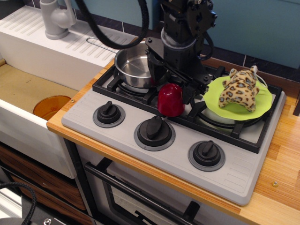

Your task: Put stuffedcheeta on plate and sweetpotato in pot or pan on stove

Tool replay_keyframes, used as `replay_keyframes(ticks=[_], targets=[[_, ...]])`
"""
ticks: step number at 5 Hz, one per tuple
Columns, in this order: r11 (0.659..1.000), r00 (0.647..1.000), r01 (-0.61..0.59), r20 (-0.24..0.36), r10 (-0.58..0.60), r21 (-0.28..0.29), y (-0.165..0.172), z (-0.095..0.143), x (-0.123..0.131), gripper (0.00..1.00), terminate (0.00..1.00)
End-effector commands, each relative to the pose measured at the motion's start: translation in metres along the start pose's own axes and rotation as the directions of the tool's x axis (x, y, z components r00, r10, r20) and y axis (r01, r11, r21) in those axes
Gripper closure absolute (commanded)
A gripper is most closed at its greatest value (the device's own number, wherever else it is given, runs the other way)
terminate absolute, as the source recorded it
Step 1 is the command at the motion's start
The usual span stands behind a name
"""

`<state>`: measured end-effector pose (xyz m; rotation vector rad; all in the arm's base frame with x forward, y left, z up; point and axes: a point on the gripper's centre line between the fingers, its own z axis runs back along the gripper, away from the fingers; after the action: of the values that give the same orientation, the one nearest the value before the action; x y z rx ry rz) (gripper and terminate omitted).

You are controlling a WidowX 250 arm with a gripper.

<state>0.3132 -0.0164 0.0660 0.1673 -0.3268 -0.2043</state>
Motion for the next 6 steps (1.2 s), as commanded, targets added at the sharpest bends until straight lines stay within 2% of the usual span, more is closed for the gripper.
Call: replay_keyframes(ticks=[1, 3, 4, 5, 6], targets=[[1.0, 0.998, -0.02, 0.051, 0.02, -0.007, -0.005, -0.013, 0.0, 0.0, 0.0], [0.999, 0.997, -0.05, 0.05, 0.051, -0.019, -0.015, -0.026, -0.009, 0.0, 0.0], [0.998, 0.998, -0.063, 0.016, 0.064, -0.012, -0.02, -0.018, -0.007, 1.0, 0.0], [0.998, 0.998, -0.058, -0.006, 0.058, -0.009, -0.018, -0.007, -0.005, 1.0, 0.0], [0.999, 0.998, -0.044, -0.039, 0.044, 0.0, -0.012, 0.016, 0.001, 1.0, 0.0]])
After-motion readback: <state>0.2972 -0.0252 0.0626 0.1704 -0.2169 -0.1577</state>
